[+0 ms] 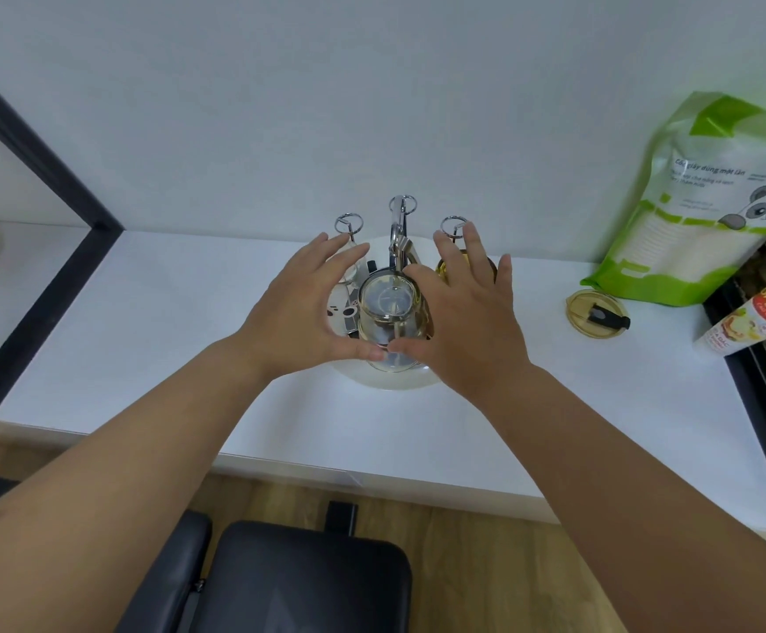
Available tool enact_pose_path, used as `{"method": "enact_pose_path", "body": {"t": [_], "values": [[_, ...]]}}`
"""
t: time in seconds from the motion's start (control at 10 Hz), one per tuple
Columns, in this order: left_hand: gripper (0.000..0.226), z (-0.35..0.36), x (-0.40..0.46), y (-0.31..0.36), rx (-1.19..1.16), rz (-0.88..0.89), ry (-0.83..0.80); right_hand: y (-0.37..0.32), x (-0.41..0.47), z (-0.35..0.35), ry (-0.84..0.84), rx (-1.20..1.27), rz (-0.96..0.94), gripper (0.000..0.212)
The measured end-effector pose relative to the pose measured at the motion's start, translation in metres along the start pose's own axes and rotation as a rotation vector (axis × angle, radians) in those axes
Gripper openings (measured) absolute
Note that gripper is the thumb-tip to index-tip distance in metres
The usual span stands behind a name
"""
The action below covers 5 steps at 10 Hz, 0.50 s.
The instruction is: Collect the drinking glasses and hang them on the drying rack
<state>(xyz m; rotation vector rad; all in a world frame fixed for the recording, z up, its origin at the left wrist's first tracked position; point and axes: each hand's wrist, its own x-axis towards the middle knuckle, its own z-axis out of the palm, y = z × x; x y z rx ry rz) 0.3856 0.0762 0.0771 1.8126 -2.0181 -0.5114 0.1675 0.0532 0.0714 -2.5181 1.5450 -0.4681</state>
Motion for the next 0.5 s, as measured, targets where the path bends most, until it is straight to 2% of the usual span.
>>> {"method": "enact_pose_path", "body": {"t": [0.3,0.5], "values": [[0.130,-0.002,0.001,-0.014,0.059,0.057,-0.016,0.002,0.000,0.004,-0.027,-0.022,0.005,0.087],[0.123,-0.012,-0.006,-0.007,-0.009,0.069,0.060,0.001,0.000,-0.010,-0.060,-0.045,-0.028,0.104]]}}
